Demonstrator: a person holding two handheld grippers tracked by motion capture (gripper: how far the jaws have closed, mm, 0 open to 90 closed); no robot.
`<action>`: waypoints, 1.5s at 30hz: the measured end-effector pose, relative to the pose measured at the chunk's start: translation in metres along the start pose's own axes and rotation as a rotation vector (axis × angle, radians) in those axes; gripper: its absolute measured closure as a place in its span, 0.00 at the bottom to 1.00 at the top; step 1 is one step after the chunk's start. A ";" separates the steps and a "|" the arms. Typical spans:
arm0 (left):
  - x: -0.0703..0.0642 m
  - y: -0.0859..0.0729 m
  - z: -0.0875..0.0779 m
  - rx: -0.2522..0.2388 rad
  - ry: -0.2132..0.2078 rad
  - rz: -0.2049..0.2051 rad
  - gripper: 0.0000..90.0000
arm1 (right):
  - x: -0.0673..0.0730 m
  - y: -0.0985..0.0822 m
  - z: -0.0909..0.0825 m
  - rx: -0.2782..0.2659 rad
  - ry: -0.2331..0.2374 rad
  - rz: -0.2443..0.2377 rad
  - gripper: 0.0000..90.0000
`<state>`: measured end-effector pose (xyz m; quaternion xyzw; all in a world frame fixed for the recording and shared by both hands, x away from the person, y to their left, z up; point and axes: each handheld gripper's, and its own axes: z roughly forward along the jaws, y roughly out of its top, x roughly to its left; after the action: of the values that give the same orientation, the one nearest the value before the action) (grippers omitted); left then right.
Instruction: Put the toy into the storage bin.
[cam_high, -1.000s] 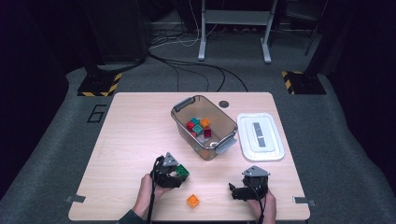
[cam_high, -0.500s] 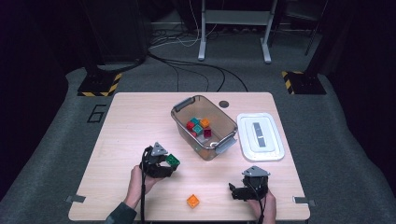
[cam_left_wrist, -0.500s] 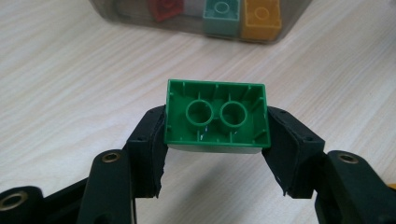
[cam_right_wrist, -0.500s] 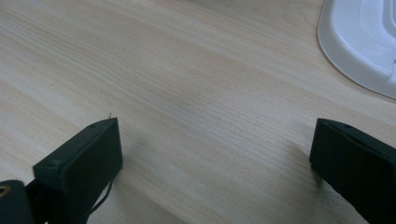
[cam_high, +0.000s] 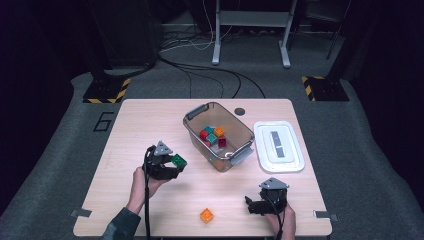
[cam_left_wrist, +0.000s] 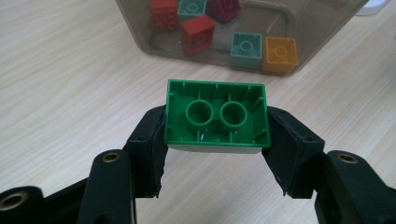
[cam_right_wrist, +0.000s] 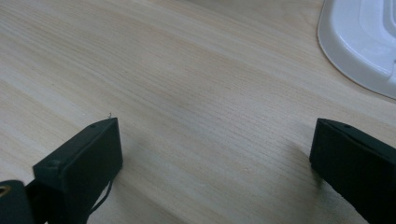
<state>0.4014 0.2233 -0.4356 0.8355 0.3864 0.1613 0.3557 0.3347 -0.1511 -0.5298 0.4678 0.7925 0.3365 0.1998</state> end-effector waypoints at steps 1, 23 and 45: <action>0.001 0.002 -0.001 -0.005 0.001 -0.002 0.48 | 0.000 0.000 0.000 0.000 0.000 0.000 0.02; 0.021 0.069 -0.021 -0.077 0.047 0.036 0.48 | 0.000 0.000 0.000 0.001 0.000 0.000 0.02; 0.038 0.128 -0.002 -0.072 0.076 0.042 0.48 | 0.000 0.000 0.000 0.000 0.000 0.001 0.02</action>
<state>0.4932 0.1956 -0.3427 0.8234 0.3759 0.2142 0.3672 0.3347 -0.1511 -0.5298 0.4681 0.7924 0.3364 0.1997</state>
